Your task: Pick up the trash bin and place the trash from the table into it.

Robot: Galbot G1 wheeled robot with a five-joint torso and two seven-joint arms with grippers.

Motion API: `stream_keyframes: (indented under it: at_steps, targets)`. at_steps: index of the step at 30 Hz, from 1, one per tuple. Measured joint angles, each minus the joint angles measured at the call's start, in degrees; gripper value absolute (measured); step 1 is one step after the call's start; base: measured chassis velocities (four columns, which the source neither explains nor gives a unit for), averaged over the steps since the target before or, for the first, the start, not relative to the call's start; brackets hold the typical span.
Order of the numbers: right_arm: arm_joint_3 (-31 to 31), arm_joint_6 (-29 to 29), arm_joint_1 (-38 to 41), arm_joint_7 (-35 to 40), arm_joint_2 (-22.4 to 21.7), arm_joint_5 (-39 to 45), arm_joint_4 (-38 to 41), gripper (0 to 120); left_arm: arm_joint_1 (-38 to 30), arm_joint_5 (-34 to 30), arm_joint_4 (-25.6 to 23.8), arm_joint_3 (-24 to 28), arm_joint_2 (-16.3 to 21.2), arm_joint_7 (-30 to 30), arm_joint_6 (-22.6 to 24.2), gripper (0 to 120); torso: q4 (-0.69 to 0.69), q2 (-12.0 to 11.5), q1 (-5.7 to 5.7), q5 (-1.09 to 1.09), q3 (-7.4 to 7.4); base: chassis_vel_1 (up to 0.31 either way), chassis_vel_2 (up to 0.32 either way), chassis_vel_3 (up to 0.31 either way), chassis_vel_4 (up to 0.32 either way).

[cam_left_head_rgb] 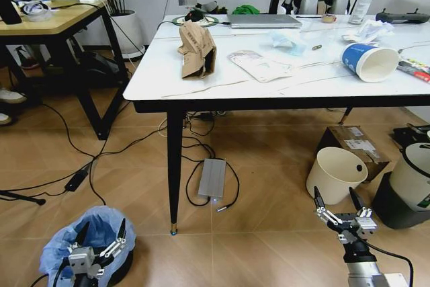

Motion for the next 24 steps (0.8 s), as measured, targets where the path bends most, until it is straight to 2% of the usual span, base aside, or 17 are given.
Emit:
stream_keyframes:
  at_steps: [9, 17, 19, 21, 22, 24]
  targets:
    - [0.14, 0.02, 0.08, 0.0, -0.04, 0.41, 0.02, 100, 0.11, 0.1, -0.14, -0.04, -0.07, -0.14, 1.62, 100, 0.0, 0.12, 0.03, 0.0, 0.1, 0.0, 0.0, 0.0, 0.0]
    - [0.08, 0.02, 0.41, 0.01, 0.1, 0.48, -0.49, 100, -0.19, 1.26, 0.55, -0.18, -0.07, -1.12, 0.74, 100, -0.01, 0.2, 0.05, 0.0, 0.15, 0.0, 0.0, 0.0, 0.0]
    - [-0.12, 0.03, 0.54, 0.01, 0.36, 0.42, -0.78, 100, 0.09, 1.61, 0.13, -0.36, 0.38, -2.99, 2.43, 100, 0.0, 0.21, 0.05, -0.01, 0.16, 0.0, 0.0, 0.0, 0.0]
    - [-0.66, 0.03, 0.44, 0.01, 0.9, 0.26, -0.79, 100, 0.21, -0.66, -0.63, -1.17, 2.17, -5.66, 6.44, 100, 0.0, 0.22, 0.05, -0.02, 0.17, 0.0, 0.0, 0.0, 0.0]
    - [-0.66, 0.03, 0.44, 0.01, 0.9, 0.26, -0.79, 100, 0.21, -0.66, -0.63, -1.17, 2.17, -5.66, 6.44, 100, 0.0, 0.22, 0.05, -0.02, 0.17, 0.0, 0.0, 0.0, 0.0]
    - [-1.05, 0.02, 0.39, 0.02, 1.35, -0.21, -0.74, 100, 0.59, -5.14, -2.43, -2.47, 4.4, -7.87, 12.06, 100, -0.01, 0.24, 0.06, -0.02, 0.18, 0.0, 0.0, 0.0, 0.0]
